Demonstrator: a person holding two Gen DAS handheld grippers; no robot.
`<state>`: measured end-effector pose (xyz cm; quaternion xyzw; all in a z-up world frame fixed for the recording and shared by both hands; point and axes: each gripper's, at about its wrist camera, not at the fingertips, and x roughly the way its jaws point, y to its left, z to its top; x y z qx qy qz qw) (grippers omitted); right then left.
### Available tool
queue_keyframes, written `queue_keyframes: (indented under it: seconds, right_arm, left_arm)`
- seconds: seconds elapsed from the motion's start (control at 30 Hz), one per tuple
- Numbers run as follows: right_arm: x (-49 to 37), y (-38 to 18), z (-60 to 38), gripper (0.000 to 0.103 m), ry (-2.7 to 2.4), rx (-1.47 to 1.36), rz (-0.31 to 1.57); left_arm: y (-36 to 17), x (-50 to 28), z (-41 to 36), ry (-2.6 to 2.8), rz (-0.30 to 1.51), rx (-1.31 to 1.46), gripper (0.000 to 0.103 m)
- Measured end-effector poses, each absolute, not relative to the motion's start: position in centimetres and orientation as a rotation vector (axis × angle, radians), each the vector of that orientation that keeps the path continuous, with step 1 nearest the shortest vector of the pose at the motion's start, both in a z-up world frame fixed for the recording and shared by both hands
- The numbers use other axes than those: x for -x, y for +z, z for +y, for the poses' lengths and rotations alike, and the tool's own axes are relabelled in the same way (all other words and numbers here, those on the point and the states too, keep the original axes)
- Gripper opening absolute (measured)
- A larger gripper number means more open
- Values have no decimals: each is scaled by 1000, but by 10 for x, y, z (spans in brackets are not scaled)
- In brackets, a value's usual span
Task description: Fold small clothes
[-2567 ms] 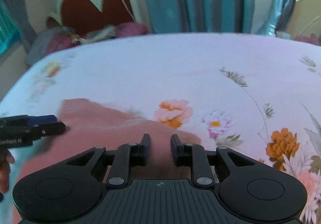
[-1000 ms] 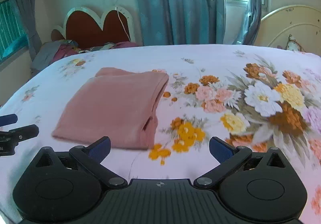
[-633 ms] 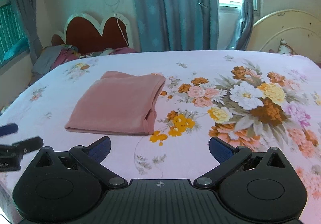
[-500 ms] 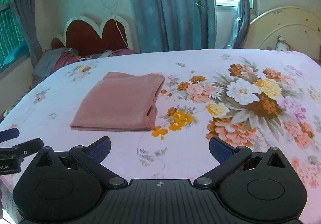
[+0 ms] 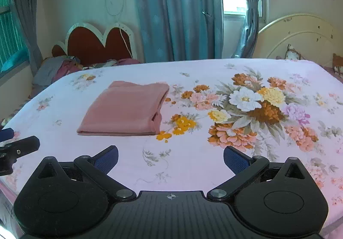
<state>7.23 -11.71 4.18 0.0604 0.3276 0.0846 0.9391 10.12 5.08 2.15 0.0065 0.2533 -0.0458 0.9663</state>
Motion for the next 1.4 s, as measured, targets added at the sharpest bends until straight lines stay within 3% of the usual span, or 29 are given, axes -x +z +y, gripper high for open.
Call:
queue_keyframes:
  seconds: [1.4]
  right_arm:
    - [-66,54,-123,103,177,-107,631]
  left_arm:
    - [24,-97,57,-97,496,-17,103]
